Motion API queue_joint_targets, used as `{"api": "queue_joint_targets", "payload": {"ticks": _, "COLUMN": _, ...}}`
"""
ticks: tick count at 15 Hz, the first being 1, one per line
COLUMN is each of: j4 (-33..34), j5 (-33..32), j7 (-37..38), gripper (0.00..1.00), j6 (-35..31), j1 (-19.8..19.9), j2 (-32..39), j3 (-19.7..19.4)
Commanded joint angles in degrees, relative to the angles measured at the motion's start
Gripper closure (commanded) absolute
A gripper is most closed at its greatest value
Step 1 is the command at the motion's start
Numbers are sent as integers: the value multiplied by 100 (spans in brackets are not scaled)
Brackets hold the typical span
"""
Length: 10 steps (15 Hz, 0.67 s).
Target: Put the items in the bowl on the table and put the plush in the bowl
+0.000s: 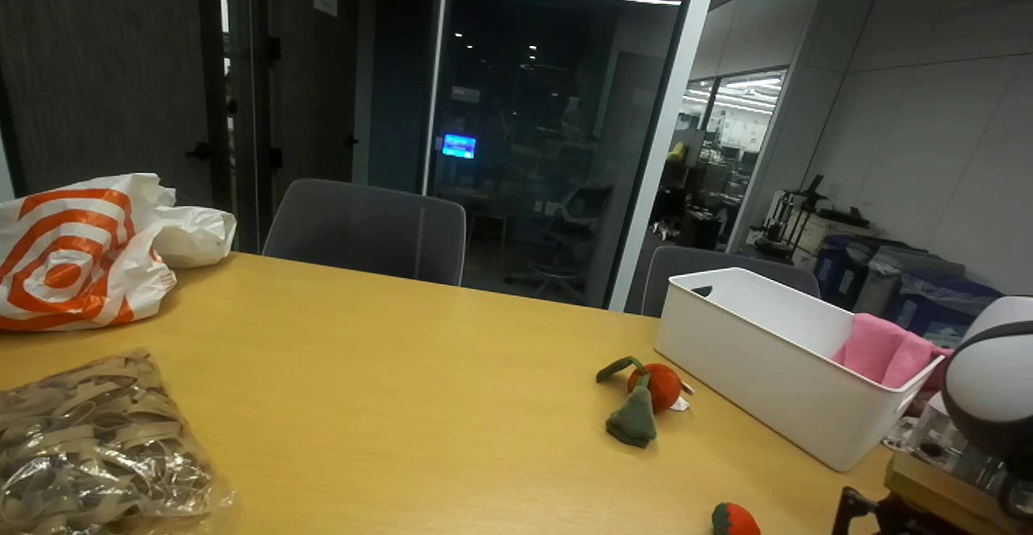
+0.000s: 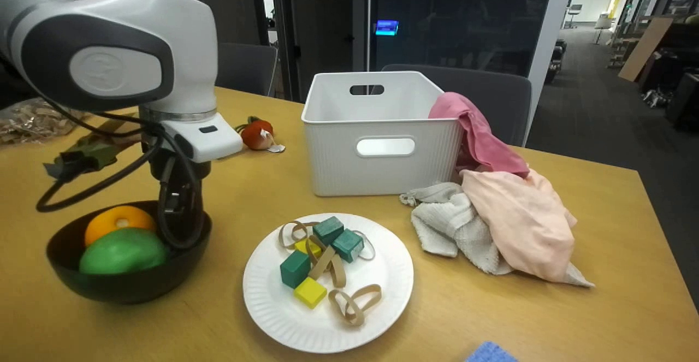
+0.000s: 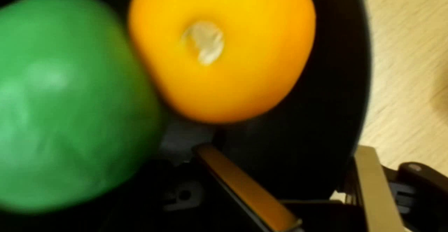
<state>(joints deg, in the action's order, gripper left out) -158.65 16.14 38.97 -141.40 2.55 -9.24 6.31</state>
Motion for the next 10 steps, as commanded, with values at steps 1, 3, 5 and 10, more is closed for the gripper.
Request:
{"api": "queue_joint_targets", "payload": {"ticks": 1, "j4": 18, "j5": 27, "j7": 233, "gripper": 64, "j6": -638, "j1": -106, "j2": 159, "j3": -71}}
{"api": "queue_joint_targets", "payload": {"ticks": 3, "j4": 41, "j5": 13, "j7": 319, "gripper": 79, "j6": -843, "j1": -136, "j2": 60, "j3": -60}}
{"api": "queue_joint_targets", "payload": {"ticks": 5, "j4": 83, "j5": 16, "j7": 376, "gripper": 90, "j6": -1251, "j1": -179, "j2": -58, "j3": -17}}
{"api": "queue_joint_targets", "payload": {"ticks": 10, "j4": 120, "j5": 226, "j7": 110, "gripper": 96, "j6": -2125, "j1": -518, "j2": 59, "j3": 68}}
